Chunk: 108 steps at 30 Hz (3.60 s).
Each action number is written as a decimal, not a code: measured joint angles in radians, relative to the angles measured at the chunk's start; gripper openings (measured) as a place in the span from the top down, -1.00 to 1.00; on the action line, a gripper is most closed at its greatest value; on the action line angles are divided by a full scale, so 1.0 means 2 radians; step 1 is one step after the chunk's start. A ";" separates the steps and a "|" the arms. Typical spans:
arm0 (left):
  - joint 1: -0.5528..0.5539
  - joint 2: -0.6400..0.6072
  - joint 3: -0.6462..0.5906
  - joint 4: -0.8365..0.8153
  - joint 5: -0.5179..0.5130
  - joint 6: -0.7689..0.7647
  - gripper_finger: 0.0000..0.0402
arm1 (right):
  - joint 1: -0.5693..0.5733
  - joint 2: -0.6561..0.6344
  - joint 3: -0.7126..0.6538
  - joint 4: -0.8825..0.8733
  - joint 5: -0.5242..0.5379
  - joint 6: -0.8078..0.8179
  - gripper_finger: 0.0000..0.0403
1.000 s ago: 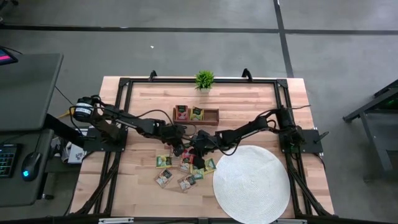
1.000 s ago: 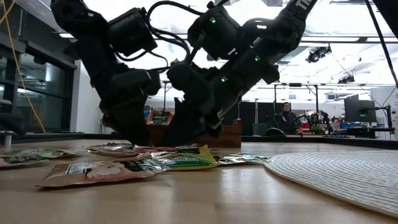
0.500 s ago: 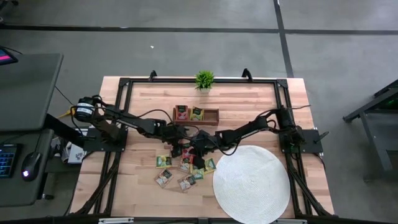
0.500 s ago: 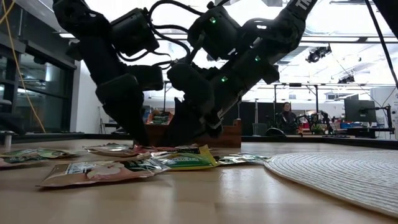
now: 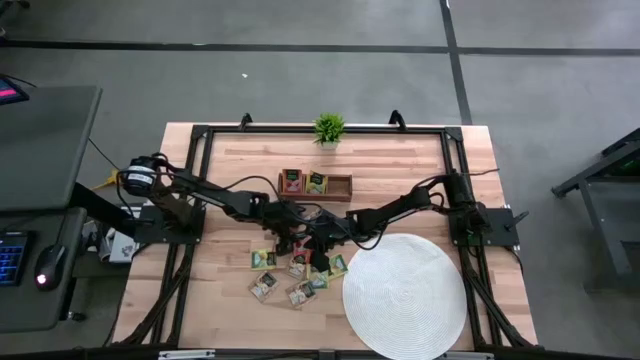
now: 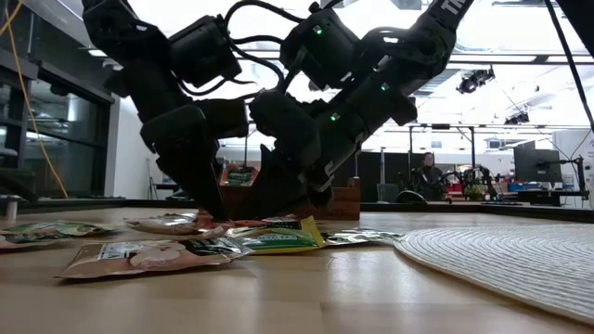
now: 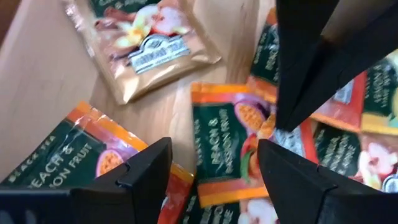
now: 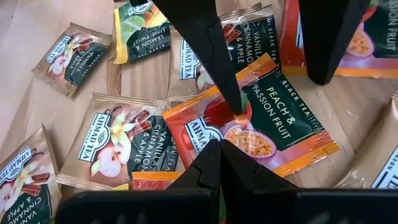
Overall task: Pick & Place Tea
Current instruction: Put the orange tea bag into the left section of the wooden organizer
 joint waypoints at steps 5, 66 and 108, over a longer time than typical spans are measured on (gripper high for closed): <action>0.000 0.001 0.000 0.010 -0.002 -0.010 -0.19 | 0.000 0.000 0.000 0.002 0.001 -0.001 1.00; -0.008 0.014 0.117 -0.166 -0.031 0.092 1.00 | 0.001 -0.108 -0.001 -0.129 0.000 -0.008 1.00; 0.071 0.012 0.336 -0.470 -0.332 0.324 1.00 | 0.072 -0.251 0.000 -0.387 0.028 0.018 1.00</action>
